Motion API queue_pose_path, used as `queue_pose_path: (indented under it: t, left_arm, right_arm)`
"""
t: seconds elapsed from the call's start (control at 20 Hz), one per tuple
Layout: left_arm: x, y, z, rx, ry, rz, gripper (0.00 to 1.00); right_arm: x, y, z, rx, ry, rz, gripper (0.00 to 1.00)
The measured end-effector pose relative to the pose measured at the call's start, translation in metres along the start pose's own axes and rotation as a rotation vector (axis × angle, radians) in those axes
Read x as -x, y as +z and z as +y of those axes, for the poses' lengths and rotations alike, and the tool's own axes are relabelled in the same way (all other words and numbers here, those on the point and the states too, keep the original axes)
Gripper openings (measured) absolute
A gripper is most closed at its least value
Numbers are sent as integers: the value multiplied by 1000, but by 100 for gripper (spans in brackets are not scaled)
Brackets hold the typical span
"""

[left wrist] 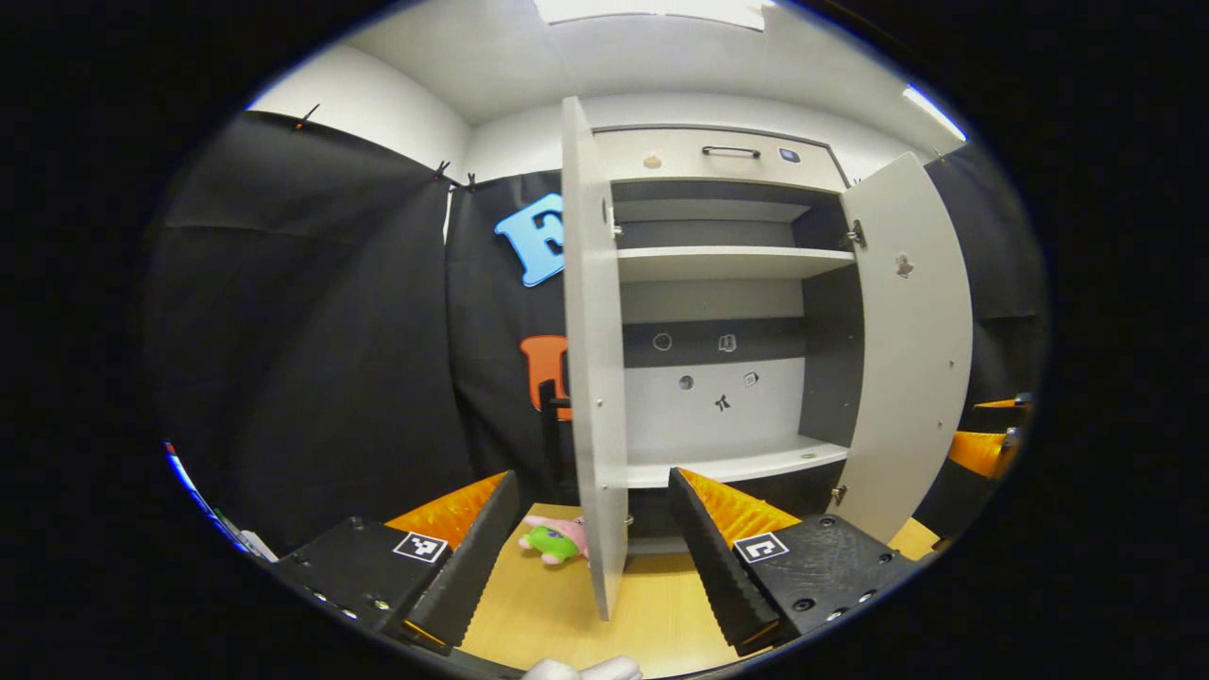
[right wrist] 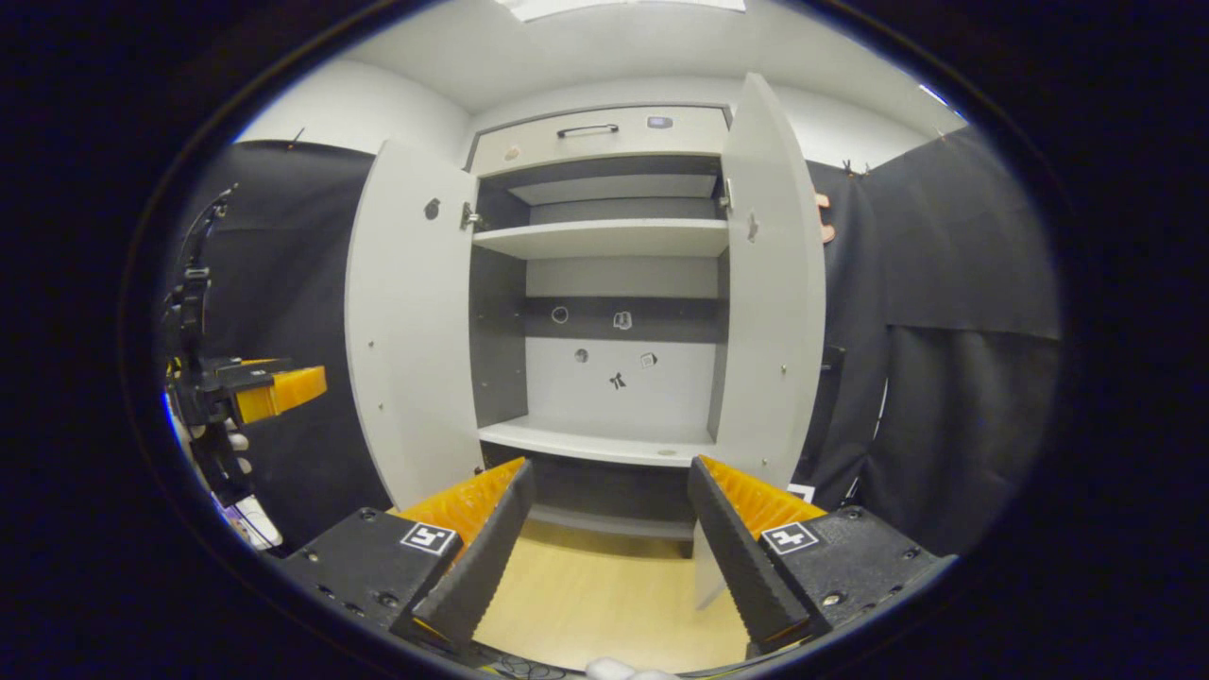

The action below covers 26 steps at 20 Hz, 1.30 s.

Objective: Open the right door of the double-door shoe cabinet with the right hand, and open the left door with the left hand.

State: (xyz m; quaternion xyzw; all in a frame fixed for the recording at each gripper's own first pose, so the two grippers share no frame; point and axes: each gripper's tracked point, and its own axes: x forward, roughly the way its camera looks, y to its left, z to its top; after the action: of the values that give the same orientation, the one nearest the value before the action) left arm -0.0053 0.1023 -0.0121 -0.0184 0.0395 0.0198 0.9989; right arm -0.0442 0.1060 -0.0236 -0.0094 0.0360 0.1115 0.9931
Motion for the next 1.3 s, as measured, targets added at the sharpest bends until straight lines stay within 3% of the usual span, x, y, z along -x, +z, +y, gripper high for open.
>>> queue_pose_path:
  t: [0.2, 0.65, 0.9, 0.95, 1.0, 1.3]
  left_arm:
    - [3, 2, -42, 9, -68, 1, 94]
    - [10, -21, -95, -13, -128, 28, 96]
    - [8, -27, -94, 15, -122, 44, 96]
    - [8, -26, -91, 14, -113, 40, 100]
    - [8, -25, -89, 12, -106, 35, 96]
    - [8, -18, -82, -1, -93, 13, 96]
  right_arm:
    - [2, 4, -10, -29, -37, -7, 100]
    - [2, -7, -32, -43, -102, 7, 100]
    - [-1, -11, -35, -46, -117, 16, 100]
    - [-2, -10, -34, -47, -118, 13, 100]
    - [-2, -9, -33, -46, -117, 12, 100]
    - [-1, -3, -34, -47, -126, -4, 100]
